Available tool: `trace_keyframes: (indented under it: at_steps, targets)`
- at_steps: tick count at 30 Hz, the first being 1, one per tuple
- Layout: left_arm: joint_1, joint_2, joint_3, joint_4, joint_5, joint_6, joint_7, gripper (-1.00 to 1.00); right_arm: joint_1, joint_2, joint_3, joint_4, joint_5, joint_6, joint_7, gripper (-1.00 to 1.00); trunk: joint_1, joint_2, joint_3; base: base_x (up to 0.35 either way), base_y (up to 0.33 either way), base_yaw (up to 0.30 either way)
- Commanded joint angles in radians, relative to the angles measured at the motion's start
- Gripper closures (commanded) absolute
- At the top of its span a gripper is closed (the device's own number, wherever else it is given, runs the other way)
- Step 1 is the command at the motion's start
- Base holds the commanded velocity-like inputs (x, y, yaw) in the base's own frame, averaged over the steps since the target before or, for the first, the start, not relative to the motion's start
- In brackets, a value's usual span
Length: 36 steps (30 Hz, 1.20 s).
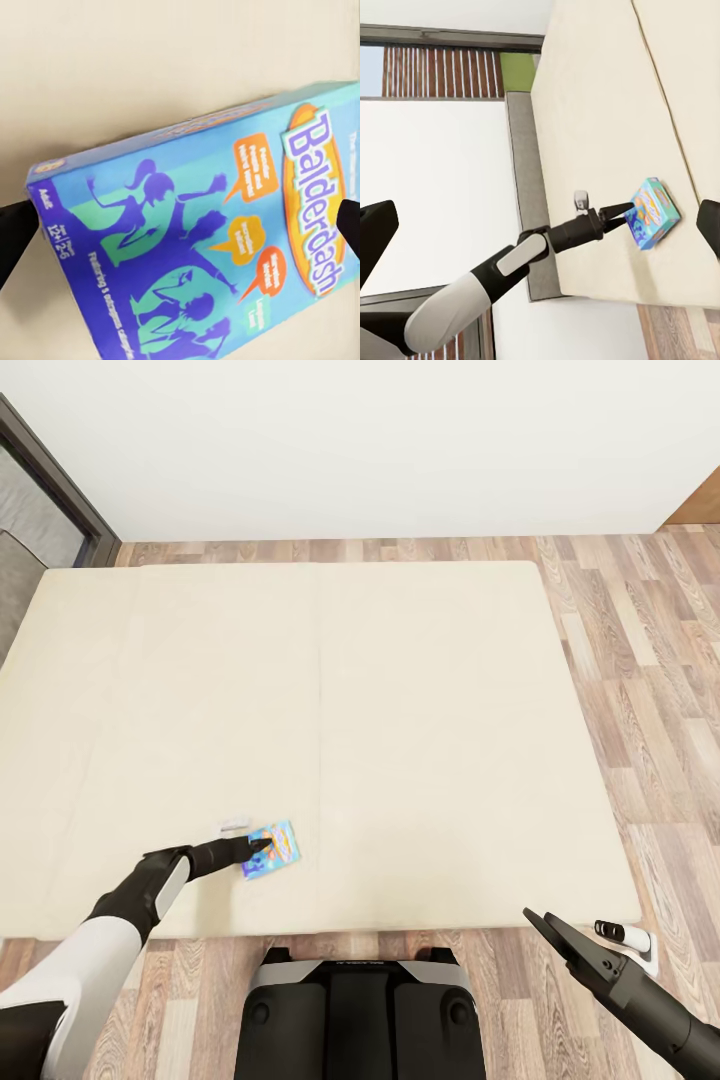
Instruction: Put all the toys in the child's room - the three board games (two on the bed and one on the table), the two jigsaw puzzles on the table, and the tennis ball on the table - inside the toy box on the table in the child's room.
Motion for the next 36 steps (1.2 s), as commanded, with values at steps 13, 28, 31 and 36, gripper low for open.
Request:
trace_keyframes:
  at_steps: [13, 28, 31, 36]
  targets:
    - [-0.002, 0.008, 0.002, 0.000, 0.005, 0.010, -0.105, -1.00, 0.000, -0.001, 0.000, -0.001, -0.005, 0.006, 0.002, -1.00, 0.001, -0.001, -0.001, 0.000, 0.000, 0.000]
    - [-0.002, 0.012, 0.002, 0.006, 0.004, 0.007, -0.137, -1.00, 0.000, -0.002, -0.012, -0.001, -0.005, 0.007, 0.003, -1.00, 0.001, -0.001, -0.001, 0.000, 0.000, 0.000]
    - [-0.002, 0.011, 0.002, 0.007, 0.003, 0.007, -0.137, -1.00, 0.000, -0.002, -0.019, -0.001, -0.005, 0.008, 0.003, -1.00, 0.001, -0.001, -0.001, 0.000, 0.000, 0.000]
    - [-0.002, 0.010, 0.002, 0.008, 0.003, 0.006, -0.133, -1.00, 0.000, -0.002, -0.023, -0.001, -0.005, 0.008, 0.003, -1.00, 0.001, -0.001, -0.001, 0.000, -0.001, 0.000]
